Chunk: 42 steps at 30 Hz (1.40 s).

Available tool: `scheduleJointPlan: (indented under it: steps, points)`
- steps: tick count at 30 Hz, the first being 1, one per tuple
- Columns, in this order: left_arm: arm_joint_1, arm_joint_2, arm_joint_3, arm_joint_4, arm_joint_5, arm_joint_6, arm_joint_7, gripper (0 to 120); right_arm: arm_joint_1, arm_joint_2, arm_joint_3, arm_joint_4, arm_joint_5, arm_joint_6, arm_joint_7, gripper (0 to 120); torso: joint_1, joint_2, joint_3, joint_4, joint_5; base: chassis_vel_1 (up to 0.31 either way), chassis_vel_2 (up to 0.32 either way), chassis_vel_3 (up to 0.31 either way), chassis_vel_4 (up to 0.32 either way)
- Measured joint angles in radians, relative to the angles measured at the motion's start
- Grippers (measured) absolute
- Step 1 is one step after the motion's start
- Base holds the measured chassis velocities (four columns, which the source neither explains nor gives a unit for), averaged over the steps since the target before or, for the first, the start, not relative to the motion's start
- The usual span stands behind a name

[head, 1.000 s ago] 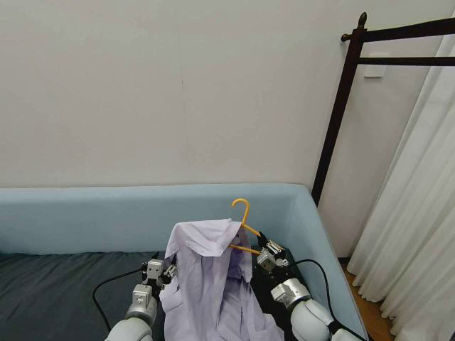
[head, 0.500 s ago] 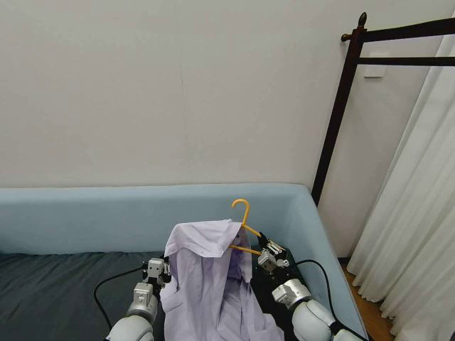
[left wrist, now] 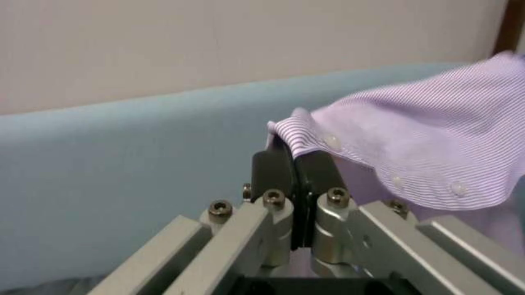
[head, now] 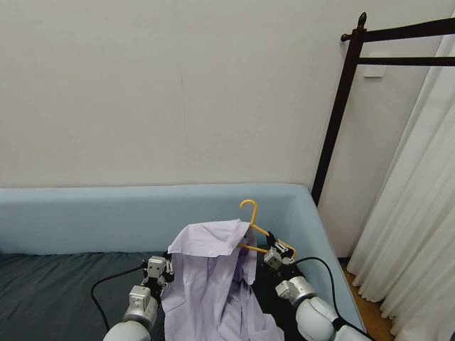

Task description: Pick up the clothes from the sofa and hang them on the clothes hanger.

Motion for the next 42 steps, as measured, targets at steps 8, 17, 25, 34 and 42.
scheduleJointPlan:
  steps: [8,17,25,34,42]
  points:
    - [0.137,0.006,-0.020,-0.131,0.048,0.013,0.008,0,0.023,0.001,0.004,-0.017,0.003,-0.012,0.005,4,0.000,0.000,0.000,0.0012,-0.0002,0.000,0.000,0.000,0.000]
    - [0.209,-0.035,0.005,-0.170,0.137,-0.005,0.027,0,0.033,-0.004,-0.001,0.000,-0.024,-0.011,0.003,4,0.000,0.000,0.000,0.0006,-0.0002,0.000,0.000,0.000,0.000]
    - [0.296,-0.033,-0.017,-0.253,0.239,-0.057,0.076,0,0.050,-0.001,-0.008,-0.026,-0.055,-0.002,-0.007,4,0.000,0.000,0.000,0.0009,-0.0002,0.000,0.000,0.000,0.000]
    - [0.393,-0.036,-0.034,-0.259,0.276,-0.108,0.120,0,0.059,0.020,0.002,-0.027,-0.062,0.010,0.011,4,0.000,0.000,0.000,0.0009,-0.0003,0.000,0.000,0.000,0.000]
    - [0.488,-0.047,-0.039,-0.236,0.333,-0.148,0.149,0,0.064,0.020,0.021,0.012,-0.070,0.037,0.031,4,0.000,0.000,0.000,0.0010,-0.0004,0.000,0.000,0.000,0.000]
